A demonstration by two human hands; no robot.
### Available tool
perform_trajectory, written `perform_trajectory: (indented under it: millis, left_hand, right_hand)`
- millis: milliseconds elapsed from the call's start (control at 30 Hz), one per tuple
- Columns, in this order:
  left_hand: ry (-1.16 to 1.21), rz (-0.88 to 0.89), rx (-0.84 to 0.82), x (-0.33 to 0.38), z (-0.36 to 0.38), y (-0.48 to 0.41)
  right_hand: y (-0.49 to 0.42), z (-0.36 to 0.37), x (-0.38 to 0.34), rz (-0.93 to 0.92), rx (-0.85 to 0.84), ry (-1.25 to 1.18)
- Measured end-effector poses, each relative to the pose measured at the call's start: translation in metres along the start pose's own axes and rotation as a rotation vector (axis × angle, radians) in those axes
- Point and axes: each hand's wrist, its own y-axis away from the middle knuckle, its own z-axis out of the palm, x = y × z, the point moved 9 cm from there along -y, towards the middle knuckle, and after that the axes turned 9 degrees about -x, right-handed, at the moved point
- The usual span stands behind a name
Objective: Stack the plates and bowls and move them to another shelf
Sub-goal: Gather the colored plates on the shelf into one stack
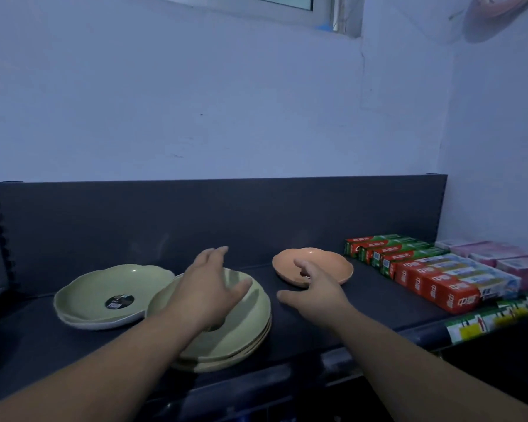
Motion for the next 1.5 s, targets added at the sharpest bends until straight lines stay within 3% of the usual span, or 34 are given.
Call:
perform_trajectory:
  millis: [200, 467, 667, 900, 1133, 1333, 1500]
  left_hand:
    - [-0.083, 0.021, -0.118, 0.056, 0.056, -0.065]
    - [-0.297, -0.26, -0.378, 0.058, 0.115, -0.121]
    - [-0.399, -0.298, -0.535, 0.058, 0.14, -0.13]
    - [-0.35, -0.161, -0.335, 0.076, 0.121, -0.121]
    - [-0.036, -0.03, -0.109, 0.079, 0.073, -0.093]
    - [0.0, 0.013, 0.056, 0.053, 0.01, -0.054]
    - [0.029, 0.023, 0.133, 0.015, -0.025, -0.009]
  right_hand:
    - [-0.036, -0.056, 0.048, 0.084, 0.053, 0.045]
    - [-0.081, -0.09, 0.1, 0.209, 0.057, 0.035]
    - [-0.093, -0.083, 0.122, 0.24, -0.015, 0.021]
    - [-0.086, -0.089, 0.118, 0.174, 0.064, -0.127]
    - [-0.072, -0.083, 0.085, 0.073, 0.172, -0.402]
    - [-0.048, -0.058, 0.031, -0.059, 0.061, -0.548]
    - [-0.03, -0.02, -0.012, -0.107, -0.032, -0.509]
